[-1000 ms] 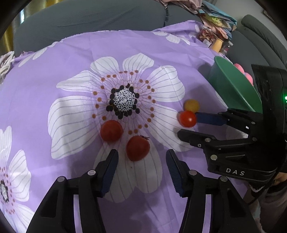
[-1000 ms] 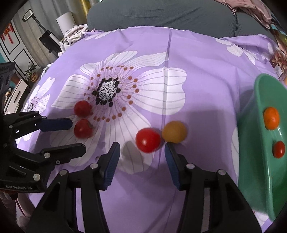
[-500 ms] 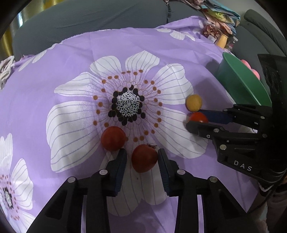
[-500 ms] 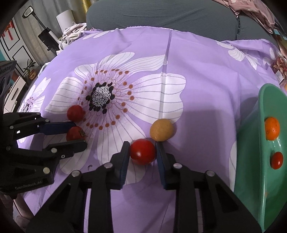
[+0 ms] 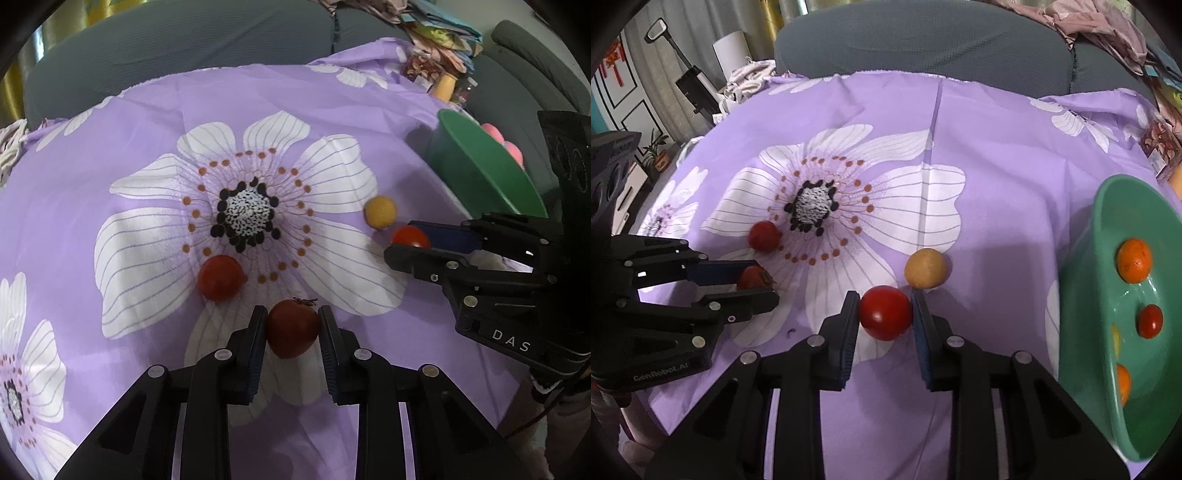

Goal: Organize fruits
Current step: 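Close the left tool on a red cherry tomato while the right tool closes on another red one, then carry the red tomato with the left tool over the bowl while the right tool carries its red tomato, then open both tools to drop the red tomatoes into the bowl, then withdraw both tools toward the last red and yellow tomatoes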

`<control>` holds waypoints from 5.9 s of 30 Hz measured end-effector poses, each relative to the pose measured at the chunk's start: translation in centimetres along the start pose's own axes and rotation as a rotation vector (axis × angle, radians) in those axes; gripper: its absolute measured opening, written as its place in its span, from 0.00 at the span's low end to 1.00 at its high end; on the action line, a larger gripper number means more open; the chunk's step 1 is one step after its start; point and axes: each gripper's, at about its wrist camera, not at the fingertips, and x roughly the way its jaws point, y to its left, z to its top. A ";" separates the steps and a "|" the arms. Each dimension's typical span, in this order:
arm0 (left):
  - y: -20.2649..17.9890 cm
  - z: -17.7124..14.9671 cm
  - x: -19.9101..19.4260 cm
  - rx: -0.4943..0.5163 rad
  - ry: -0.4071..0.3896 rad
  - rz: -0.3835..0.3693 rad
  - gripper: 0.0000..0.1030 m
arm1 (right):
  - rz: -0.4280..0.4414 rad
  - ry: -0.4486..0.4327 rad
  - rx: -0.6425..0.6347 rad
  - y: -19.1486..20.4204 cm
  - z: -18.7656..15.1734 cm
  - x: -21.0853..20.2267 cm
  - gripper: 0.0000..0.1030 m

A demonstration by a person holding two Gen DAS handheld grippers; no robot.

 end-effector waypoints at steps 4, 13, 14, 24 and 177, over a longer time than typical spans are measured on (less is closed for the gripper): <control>-0.4 -0.2 -0.9 -0.003 -0.015 -0.011 0.27 | 0.004 -0.031 -0.007 0.8 -0.6 -1.6 0.28; -1.4 -1.1 -3.2 -0.020 -0.059 -0.030 0.27 | -0.014 -0.095 -0.027 2.2 -2.6 -4.8 0.28; -1.5 -1.2 -3.4 -0.021 -0.062 -0.031 0.27 | -0.018 -0.100 -0.029 2.3 -2.8 -5.1 0.28; -3.5 -1.6 -5.1 0.008 -0.093 -0.030 0.27 | -0.029 -0.145 -0.035 2.6 -4.1 -7.3 0.28; -7.3 0.2 -6.2 0.013 -0.118 0.070 0.57 | -0.108 -0.239 0.164 -2.7 -8.9 -12.5 0.48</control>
